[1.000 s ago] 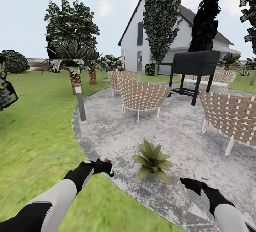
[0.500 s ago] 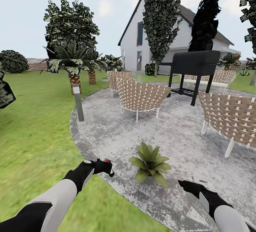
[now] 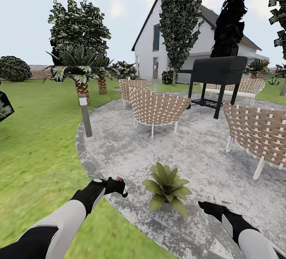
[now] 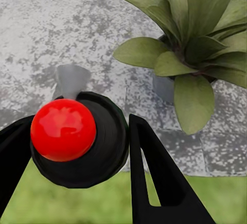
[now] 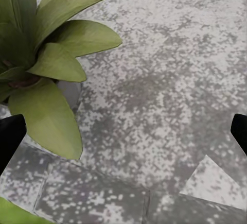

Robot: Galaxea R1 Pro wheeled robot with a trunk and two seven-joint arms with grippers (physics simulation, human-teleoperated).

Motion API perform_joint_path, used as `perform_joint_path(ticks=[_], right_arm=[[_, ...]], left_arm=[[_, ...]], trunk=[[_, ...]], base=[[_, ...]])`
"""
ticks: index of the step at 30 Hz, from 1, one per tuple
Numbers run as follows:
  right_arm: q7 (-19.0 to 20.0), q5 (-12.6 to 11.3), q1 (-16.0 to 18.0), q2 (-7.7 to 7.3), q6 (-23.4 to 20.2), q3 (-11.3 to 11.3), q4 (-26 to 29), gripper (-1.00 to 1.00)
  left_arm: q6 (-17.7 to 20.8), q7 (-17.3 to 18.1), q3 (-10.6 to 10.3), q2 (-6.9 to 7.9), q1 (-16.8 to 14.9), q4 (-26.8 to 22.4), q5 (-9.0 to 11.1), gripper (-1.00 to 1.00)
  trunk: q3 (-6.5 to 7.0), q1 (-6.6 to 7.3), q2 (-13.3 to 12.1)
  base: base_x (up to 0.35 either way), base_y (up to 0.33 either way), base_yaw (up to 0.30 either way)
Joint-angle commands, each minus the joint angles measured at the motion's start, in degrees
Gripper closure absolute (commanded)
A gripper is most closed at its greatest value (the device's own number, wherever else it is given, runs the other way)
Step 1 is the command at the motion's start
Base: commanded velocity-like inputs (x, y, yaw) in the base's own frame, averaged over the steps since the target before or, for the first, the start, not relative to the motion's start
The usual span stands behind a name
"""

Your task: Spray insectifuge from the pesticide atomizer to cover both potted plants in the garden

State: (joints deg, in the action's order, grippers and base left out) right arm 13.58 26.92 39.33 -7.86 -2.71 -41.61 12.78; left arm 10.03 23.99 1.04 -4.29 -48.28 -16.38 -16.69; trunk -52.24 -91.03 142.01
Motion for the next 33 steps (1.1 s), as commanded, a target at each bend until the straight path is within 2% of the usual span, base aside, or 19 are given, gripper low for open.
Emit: perform_joint_path(ticks=[1, 4, 15, 33], right_arm=[[0.39, 0.37, 0.03, 0.03, -0.28, -0.49, 0.13, -1.0], [0.38, 0.33, 0.04, -0.01, -0.28, -0.49, 0.13, -1.0], [0.37, 0.32, 0.04, -0.05, -0.28, -0.49, 0.14, -1.0], [0.36, 0.32, 0.04, 0.01, -0.28, -0.49, 0.14, -1.0]], left_arm=[[0.42, 0.19, 0.11, -0.01, 0.01, -0.14, -0.1, 1.0], [0.46, 0.19, 0.1, -0.01, 0.0, -0.14, -0.1, 1.0], [0.51, 0.19, 0.1, -0.01, 0.01, -0.14, -0.1, 1.0], [0.51, 0.18, 0.1, -0.01, 0.0, -0.14, -0.1, 1.0]], trunk=[[-0.06, 0.01, 0.03], [-0.06, 0.01, 0.03], [1.96, 2.43, -4.39], [6.66, 6.38, -11.61]], base=[[0.01, -0.002, 0.0], [0.003, -0.001, 0.0], [0.0, 0.0, 0.0], [0.0, 0.0, 0.0]])
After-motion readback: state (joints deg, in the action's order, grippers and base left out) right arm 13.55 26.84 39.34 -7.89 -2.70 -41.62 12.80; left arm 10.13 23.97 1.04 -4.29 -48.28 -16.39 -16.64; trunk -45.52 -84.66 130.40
